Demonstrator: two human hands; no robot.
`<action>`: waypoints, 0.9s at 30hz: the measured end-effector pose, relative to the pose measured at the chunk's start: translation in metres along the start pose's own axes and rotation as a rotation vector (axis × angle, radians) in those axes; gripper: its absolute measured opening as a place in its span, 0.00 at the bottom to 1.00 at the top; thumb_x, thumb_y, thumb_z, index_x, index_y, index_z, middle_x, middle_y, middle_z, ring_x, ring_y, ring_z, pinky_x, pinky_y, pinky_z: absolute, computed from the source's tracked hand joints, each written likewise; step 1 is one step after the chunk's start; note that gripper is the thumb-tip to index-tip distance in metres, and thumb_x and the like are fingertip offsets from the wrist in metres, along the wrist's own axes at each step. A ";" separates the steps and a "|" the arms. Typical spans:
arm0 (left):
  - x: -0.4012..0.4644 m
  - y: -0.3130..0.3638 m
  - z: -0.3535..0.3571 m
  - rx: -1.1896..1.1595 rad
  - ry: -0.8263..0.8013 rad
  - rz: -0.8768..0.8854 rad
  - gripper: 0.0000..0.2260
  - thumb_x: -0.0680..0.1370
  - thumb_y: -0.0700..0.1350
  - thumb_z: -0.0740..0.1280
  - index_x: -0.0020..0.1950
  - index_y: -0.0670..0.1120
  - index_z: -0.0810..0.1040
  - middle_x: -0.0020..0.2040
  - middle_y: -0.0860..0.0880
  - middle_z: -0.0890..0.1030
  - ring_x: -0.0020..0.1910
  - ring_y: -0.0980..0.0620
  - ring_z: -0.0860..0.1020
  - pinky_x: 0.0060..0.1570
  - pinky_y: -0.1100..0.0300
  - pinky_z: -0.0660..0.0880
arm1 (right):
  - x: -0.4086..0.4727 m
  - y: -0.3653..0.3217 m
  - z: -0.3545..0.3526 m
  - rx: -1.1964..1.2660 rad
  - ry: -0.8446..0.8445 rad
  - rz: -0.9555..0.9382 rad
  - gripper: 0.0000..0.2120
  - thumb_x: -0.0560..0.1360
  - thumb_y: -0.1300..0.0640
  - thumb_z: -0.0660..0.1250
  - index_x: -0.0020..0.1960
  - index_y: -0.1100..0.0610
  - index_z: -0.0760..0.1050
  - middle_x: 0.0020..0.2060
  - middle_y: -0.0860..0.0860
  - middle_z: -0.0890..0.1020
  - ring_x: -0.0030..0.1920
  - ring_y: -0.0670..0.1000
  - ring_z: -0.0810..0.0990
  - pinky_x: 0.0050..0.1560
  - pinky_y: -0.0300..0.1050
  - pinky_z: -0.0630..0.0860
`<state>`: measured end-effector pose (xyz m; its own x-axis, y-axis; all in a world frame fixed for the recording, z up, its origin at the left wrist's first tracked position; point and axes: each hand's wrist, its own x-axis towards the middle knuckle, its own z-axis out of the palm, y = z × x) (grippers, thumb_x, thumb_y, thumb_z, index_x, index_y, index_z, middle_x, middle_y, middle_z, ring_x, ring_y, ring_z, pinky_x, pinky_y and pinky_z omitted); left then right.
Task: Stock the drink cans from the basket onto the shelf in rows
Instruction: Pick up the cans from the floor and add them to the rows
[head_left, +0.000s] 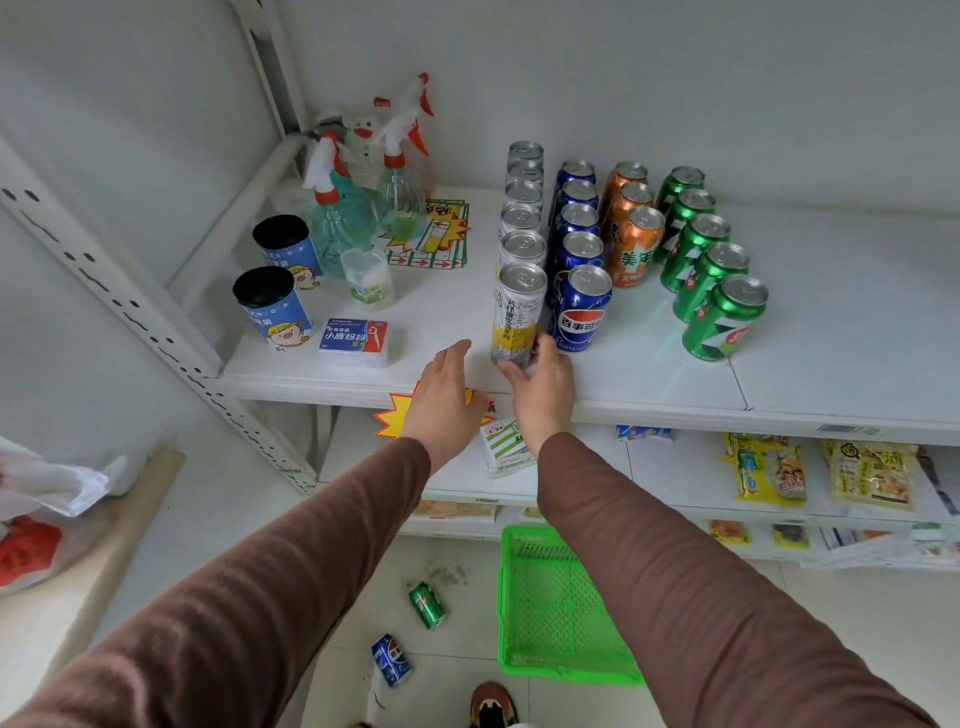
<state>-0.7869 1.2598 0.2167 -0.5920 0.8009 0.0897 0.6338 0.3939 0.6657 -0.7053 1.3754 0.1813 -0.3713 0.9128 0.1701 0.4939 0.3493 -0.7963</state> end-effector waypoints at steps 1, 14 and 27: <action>0.001 -0.001 0.000 -0.002 -0.001 -0.003 0.29 0.77 0.41 0.66 0.76 0.46 0.60 0.73 0.46 0.66 0.71 0.46 0.65 0.70 0.56 0.62 | 0.002 0.000 0.001 -0.016 0.006 -0.004 0.25 0.74 0.51 0.75 0.66 0.55 0.72 0.56 0.54 0.81 0.58 0.56 0.77 0.55 0.52 0.76; -0.020 -0.008 0.004 -0.012 0.047 -0.004 0.28 0.76 0.41 0.66 0.75 0.45 0.61 0.72 0.45 0.68 0.70 0.46 0.66 0.69 0.56 0.63 | -0.003 0.006 0.002 0.034 -0.005 0.035 0.31 0.75 0.52 0.74 0.74 0.54 0.67 0.62 0.55 0.79 0.64 0.56 0.76 0.62 0.53 0.75; -0.166 -0.113 0.018 0.018 0.127 -0.115 0.30 0.73 0.38 0.67 0.75 0.44 0.63 0.73 0.45 0.66 0.72 0.47 0.64 0.72 0.55 0.62 | -0.160 0.040 0.014 0.002 -0.116 -0.453 0.13 0.76 0.62 0.67 0.61 0.58 0.77 0.61 0.53 0.78 0.63 0.57 0.74 0.65 0.49 0.70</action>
<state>-0.7508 1.0906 0.1135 -0.7188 0.6869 0.1075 0.5663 0.4888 0.6636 -0.6373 1.2408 0.1138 -0.6349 0.6387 0.4347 0.2601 0.7065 -0.6582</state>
